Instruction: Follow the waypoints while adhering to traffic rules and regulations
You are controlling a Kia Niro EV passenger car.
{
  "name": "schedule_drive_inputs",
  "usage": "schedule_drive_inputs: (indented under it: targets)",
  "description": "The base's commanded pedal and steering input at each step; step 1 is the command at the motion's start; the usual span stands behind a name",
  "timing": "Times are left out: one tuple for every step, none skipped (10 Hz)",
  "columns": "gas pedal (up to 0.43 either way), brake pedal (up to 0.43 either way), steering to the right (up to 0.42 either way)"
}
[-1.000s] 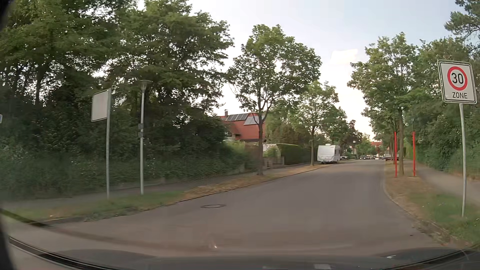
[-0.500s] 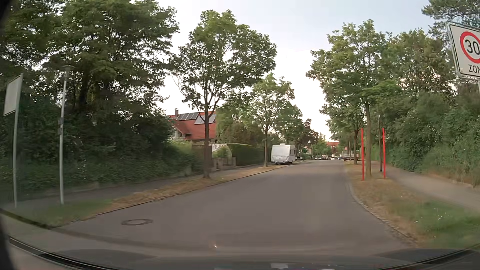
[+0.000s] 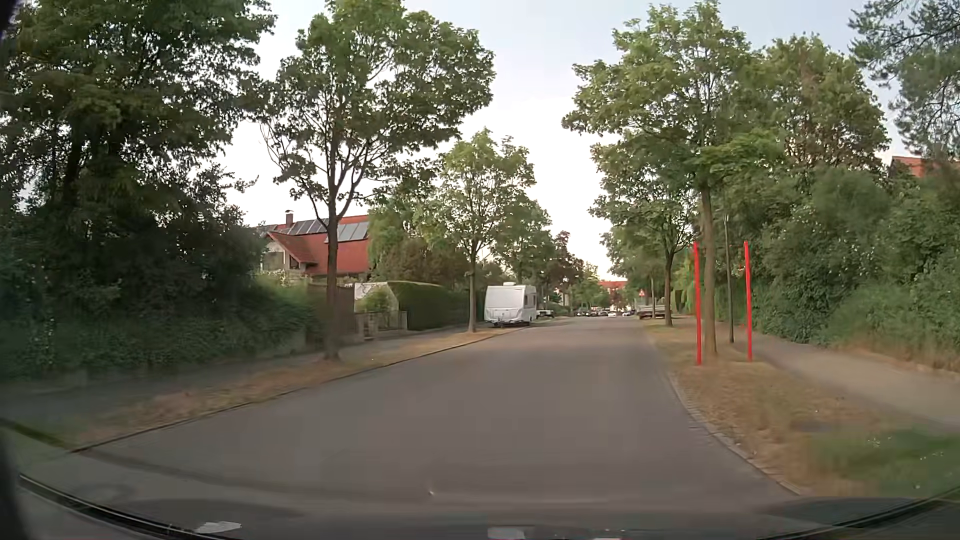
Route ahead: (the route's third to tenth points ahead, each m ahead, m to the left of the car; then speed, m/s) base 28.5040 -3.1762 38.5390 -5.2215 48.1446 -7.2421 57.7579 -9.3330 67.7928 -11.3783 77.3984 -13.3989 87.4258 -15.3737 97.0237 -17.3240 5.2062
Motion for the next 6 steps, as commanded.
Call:
schedule_drive_inputs:
  targets:
    - [0.177, 0.012, 0.105]
    - [0.177, 0.012, 0.095]
    - [0.177, 0.012, 0.083]
    - [0.177, 0.012, 0.077]
    - [0.177, 0.012, 0.078]
    - [0.177, 0.012, 0.08]
